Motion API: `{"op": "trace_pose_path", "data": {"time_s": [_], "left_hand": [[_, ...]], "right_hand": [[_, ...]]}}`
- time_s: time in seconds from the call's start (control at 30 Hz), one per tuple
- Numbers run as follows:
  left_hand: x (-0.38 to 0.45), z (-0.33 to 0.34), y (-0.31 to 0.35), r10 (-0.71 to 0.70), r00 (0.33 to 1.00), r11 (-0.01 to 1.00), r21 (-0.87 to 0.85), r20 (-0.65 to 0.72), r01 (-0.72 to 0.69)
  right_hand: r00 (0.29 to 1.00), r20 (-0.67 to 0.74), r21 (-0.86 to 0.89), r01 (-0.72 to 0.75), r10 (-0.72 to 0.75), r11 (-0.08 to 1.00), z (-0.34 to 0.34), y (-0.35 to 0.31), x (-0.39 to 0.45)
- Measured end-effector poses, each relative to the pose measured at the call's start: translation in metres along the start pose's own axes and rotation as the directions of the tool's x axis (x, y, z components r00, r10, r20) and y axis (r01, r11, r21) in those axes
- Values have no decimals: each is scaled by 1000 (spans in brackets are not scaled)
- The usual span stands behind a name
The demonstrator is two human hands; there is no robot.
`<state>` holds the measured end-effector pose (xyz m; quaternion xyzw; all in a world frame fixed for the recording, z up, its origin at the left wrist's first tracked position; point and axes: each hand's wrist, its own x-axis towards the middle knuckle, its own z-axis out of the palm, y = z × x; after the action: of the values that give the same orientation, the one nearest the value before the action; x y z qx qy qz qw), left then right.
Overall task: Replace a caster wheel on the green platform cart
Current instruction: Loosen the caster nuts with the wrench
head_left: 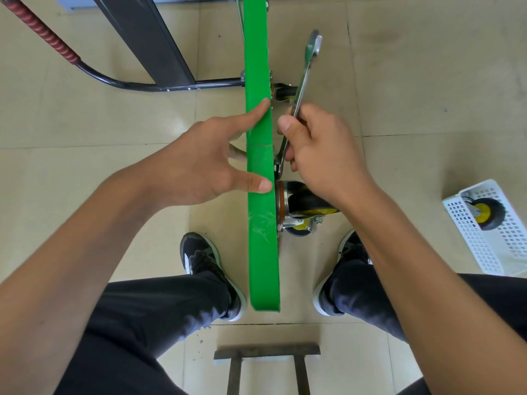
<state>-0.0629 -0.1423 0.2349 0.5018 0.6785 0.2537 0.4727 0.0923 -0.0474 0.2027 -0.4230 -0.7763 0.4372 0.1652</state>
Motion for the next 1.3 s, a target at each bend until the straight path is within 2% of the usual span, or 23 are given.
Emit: {"op": "trace_pose_path", "data": {"time_s": [0.2,0.37,0.5,0.67,0.77,0.87,1.07,1.3], "left_hand": [[-1,-1,-1,-9,1000,1000,3,2,9],[0,-1,-1,-18,1000,999,32,9,18],[0,-1,-2,-23,1000,999,35,11,23],[0,-1,-3,-19,1000,999,27,11,19],[0,-1,-4,-20,1000,999,28,18,20],[0,-1,-4,-22,1000,999,24,20,21],[1,-1,-4,-12,1000,1000,14,25,12],[1,0,-2,-9,1000,1000,-2,16,9]], "right_hand": [[962,-192,46,206,-194,977,10,4,-36],[931,-276,0,246,-237,969,18,16,-62],[919,-315,22,258,-239,966,20,17,-74],[934,-339,198,183,-108,963,4,9,-64],[968,-249,311,36,44,950,-10,8,-45],[985,-89,352,-108,148,930,-24,7,-24],[970,183,280,-210,163,937,-36,-1,8],[912,373,185,-255,172,949,-28,-11,36]]}}
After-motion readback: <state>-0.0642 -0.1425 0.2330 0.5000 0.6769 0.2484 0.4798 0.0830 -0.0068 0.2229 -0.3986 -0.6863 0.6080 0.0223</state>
